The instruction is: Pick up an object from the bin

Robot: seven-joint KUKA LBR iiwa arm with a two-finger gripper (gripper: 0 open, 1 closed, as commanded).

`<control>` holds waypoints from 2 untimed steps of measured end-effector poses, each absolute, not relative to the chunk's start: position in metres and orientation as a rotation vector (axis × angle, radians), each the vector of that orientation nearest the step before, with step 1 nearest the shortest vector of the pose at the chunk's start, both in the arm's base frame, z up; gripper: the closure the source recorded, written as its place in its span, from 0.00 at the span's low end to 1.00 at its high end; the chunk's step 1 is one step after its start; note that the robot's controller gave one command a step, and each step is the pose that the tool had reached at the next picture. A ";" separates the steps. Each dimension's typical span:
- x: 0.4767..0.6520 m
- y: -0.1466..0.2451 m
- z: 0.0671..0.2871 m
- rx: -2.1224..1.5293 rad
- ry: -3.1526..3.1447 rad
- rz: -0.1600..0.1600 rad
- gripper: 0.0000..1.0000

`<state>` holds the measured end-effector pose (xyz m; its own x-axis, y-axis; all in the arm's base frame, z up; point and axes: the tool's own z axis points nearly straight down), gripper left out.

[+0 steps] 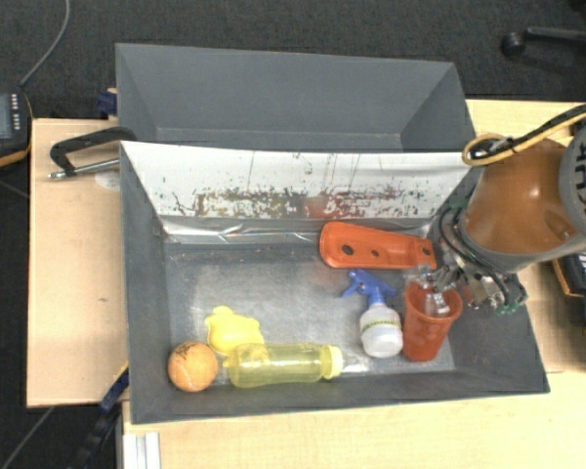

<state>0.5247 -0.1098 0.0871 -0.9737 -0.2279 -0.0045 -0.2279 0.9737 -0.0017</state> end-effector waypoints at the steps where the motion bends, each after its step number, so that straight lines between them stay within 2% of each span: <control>1: 0.525 -0.110 0.085 -0.377 3.108 -0.002 1.00; 2: 0.522 -0.100 0.110 -0.348 3.113 -0.003 1.00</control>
Offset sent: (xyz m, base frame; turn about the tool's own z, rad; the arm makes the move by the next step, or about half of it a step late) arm -0.0043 0.0155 0.0340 0.0144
